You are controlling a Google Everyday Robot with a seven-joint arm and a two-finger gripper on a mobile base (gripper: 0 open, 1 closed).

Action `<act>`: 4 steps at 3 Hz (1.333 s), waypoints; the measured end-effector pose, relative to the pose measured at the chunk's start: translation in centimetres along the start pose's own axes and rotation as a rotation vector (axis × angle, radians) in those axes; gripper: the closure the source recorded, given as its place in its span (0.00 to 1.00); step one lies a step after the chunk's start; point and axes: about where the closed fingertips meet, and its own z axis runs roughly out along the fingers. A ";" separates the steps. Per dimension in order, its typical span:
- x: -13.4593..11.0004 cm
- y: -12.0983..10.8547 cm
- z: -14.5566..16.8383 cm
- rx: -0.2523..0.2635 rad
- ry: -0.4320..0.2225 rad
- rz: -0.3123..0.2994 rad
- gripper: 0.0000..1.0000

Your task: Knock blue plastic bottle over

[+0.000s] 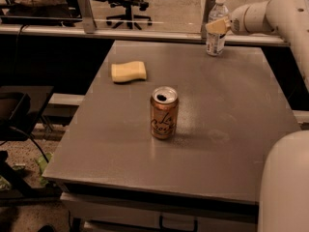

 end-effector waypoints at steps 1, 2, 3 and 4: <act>-0.8 0.8 -1.6 -0.019 0.045 -0.057 0.85; -1.2 2.5 -4.5 -0.061 0.136 -0.130 1.00; -1.1 4.4 -7.4 -0.123 0.241 -0.191 1.00; 0.1 7.5 -10.5 -0.230 0.418 -0.296 1.00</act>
Offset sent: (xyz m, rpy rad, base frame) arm -0.0913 0.0068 0.0484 -0.2755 0.1754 0.1363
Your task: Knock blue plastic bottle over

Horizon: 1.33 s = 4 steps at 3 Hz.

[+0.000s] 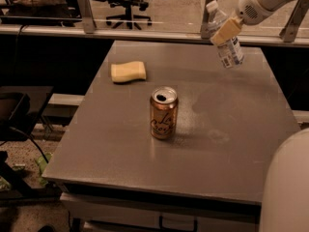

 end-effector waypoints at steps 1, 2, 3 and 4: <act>1.6 2.7 -0.3 -0.089 0.133 -0.066 1.00; 3.1 4.4 0.3 -0.138 0.264 -0.130 1.00; 4.5 5.4 1.1 -0.158 0.373 -0.175 1.00; 5.3 6.2 1.7 -0.165 0.460 -0.215 0.83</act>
Offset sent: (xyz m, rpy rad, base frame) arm -0.0683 0.0003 -0.0522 -0.3839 0.3599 0.1434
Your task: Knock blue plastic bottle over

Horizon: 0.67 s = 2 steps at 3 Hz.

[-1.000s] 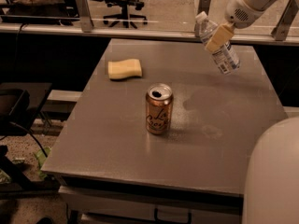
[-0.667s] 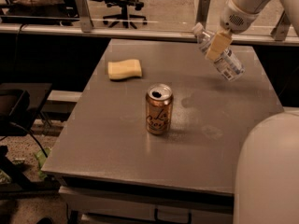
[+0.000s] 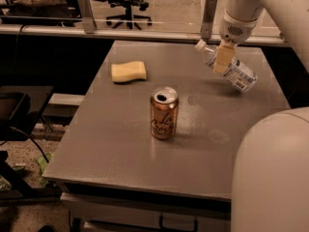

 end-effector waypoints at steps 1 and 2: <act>0.0 0.8 0.5 -0.004 0.052 -0.031 0.60; 0.0 1.7 0.7 -0.017 0.072 -0.053 0.37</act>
Offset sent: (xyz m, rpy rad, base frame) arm -0.0347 0.0102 -0.0119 -0.0930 0.0933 0.0587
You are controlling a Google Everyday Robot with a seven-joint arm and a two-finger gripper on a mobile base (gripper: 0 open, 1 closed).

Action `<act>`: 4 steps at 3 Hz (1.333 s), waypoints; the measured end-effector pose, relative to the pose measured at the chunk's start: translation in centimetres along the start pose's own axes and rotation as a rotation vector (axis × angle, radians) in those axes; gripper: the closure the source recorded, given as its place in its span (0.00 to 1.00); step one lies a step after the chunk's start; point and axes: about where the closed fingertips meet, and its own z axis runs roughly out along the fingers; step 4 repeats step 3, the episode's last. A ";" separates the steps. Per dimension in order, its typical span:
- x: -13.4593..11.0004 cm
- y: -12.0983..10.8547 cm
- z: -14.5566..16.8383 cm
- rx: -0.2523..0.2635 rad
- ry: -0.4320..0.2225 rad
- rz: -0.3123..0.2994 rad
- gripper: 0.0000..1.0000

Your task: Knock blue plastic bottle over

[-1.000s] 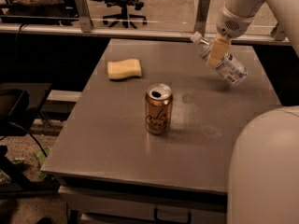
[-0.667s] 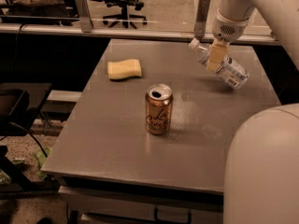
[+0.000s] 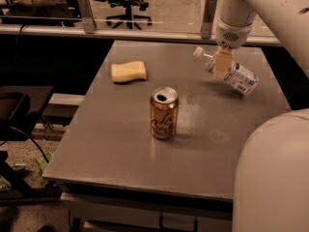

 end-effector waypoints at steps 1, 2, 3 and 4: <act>-0.2 -0.2 0.3 0.006 -0.004 -0.002 0.13; -0.4 -0.4 0.5 0.012 -0.008 -0.002 0.00; -0.4 -0.4 0.5 0.012 -0.008 -0.002 0.00; -0.4 -0.4 0.5 0.012 -0.008 -0.002 0.00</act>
Offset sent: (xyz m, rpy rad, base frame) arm 0.0022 0.0009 -0.0019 0.0008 -0.0055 0.0022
